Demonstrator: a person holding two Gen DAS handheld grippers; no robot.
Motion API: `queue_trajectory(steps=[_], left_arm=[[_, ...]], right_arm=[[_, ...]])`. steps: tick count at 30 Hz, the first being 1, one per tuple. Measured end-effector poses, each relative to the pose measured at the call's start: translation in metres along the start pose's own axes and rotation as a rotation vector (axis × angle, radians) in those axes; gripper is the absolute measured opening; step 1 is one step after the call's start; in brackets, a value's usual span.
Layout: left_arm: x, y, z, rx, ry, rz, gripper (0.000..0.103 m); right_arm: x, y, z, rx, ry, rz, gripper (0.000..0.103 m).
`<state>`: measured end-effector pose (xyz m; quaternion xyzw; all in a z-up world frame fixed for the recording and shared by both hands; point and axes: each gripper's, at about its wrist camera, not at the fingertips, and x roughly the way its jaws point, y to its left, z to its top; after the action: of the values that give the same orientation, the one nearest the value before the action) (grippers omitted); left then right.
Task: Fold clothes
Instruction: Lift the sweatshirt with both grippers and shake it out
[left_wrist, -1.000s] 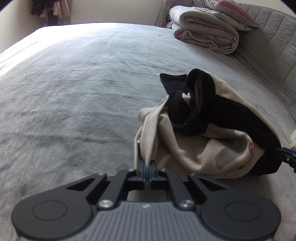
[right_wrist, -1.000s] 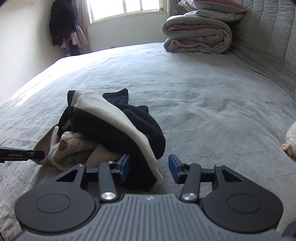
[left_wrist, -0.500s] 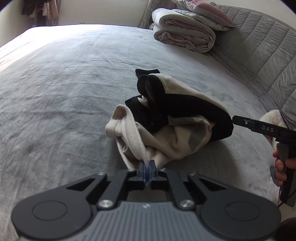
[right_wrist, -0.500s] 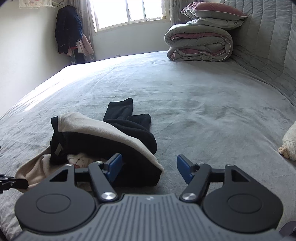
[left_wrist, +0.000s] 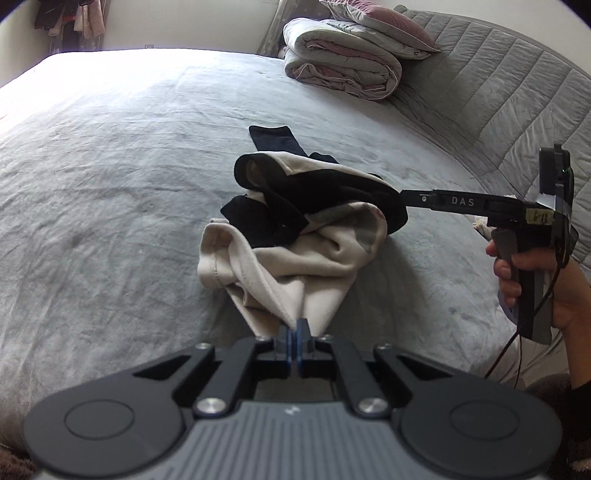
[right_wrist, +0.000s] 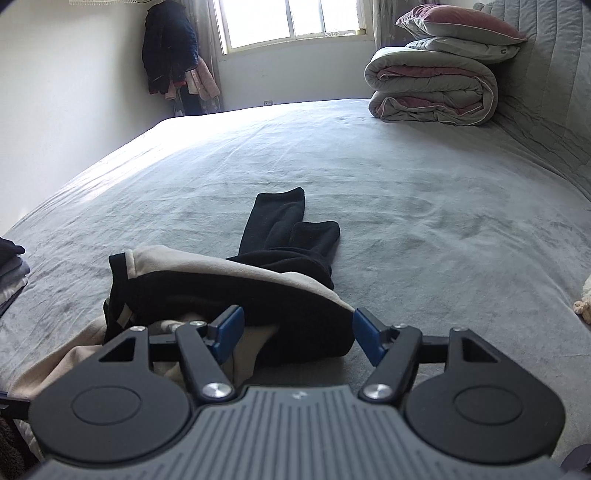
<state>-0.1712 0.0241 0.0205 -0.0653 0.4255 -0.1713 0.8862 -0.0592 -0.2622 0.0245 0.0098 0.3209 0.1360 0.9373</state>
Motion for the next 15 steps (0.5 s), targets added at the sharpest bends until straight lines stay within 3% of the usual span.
queue_trajectory(steps=[6,7,10,15], left_arm=[[0.007,0.008,-0.009,-0.005,0.061,-0.02,0.005],[0.007,0.009,-0.008,-0.002,0.058,-0.02,0.008],[0.006,0.013,-0.001,0.0,0.04,-0.01,0.031],[0.015,0.018,0.021,0.006,0.014,0.0,0.041]], right_arm=[[0.007,0.018,-0.001,-0.066,0.012,0.019,0.069],[0.009,0.019,-0.001,-0.071,0.014,0.022,0.069],[0.011,0.024,-0.001,-0.076,0.015,0.033,0.069],[0.013,0.033,-0.002,-0.091,0.017,0.057,0.069]])
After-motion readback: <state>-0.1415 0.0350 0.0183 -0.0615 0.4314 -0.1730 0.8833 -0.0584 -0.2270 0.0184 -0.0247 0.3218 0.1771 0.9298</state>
